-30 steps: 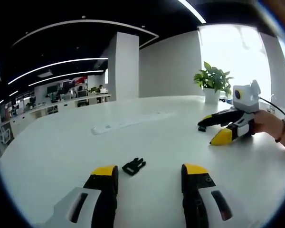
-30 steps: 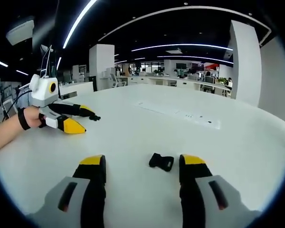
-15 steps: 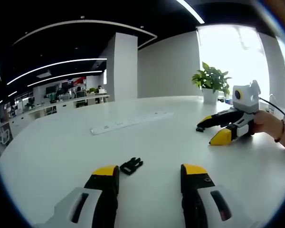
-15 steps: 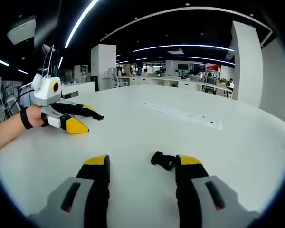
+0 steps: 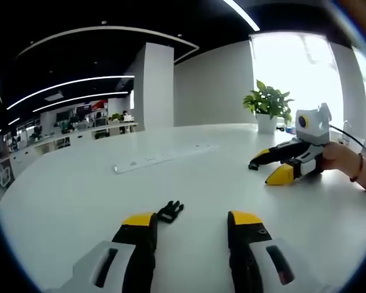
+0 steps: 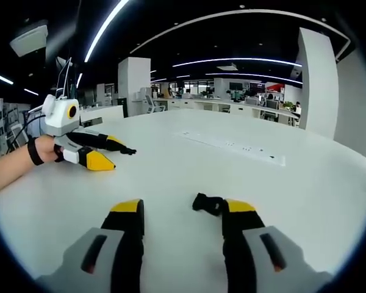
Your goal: Snap the two parts of the plastic buckle together until the buckle closes and remains connected.
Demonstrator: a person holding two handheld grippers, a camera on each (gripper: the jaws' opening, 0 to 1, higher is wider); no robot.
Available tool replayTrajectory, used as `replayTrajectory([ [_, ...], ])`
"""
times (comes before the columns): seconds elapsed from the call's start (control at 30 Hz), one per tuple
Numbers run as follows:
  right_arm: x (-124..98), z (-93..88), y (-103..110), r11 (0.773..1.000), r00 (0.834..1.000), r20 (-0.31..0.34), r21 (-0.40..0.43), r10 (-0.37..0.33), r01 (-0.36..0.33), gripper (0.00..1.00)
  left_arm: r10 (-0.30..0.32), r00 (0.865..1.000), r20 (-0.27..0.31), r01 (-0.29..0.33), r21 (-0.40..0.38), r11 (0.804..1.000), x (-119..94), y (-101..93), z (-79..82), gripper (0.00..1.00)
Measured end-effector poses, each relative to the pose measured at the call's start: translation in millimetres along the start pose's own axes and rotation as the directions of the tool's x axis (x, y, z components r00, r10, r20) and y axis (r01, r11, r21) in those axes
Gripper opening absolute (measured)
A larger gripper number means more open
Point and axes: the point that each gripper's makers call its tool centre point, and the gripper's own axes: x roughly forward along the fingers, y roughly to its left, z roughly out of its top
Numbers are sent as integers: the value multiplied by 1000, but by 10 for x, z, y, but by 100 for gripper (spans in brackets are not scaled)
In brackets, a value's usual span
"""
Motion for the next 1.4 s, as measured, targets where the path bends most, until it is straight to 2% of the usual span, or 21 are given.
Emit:
replayTrajectory([
  [0.17, -6, -5, 16, 1000, 1000, -5, -2, 6, -6, 45, -6, 1000, 1, 6, 1, 1000, -9, -31, -9, 42],
  [0.4, 42, 25, -82, 1000, 1000, -2, -7, 4, -4, 41, -3, 1000, 6, 3, 4, 1000, -19, -55, -23, 38],
  [0.53, 58, 27, -103, 1000, 1000, 3, -3, -2, 2, 42, 2, 1000, 8, -2, 0, 1000, -16, -60, -29, 39],
  [0.67, 65, 35, -67, 1000, 1000, 5, -9, 14, -14, 36, -3, 1000, 10, 3, 1, 1000, -21, -82, -33, 38],
  [0.87, 39, 46, -43, 1000, 1000, 0, -8, 17, -17, 35, -8, 1000, 7, 8, 3, 1000, -31, -93, -37, 38],
  [1.27, -16, 56, 36, 991, 992, -12, -49, 126, -126, 20, -11, 1000, 9, 11, 3, 1000, -35, -76, -26, 38],
  [1.4, 16, 86, -80, 993, 994, -14, -45, 111, -111, 24, -10, 1000, 9, 10, 2, 1000, -34, -70, -21, 38],
])
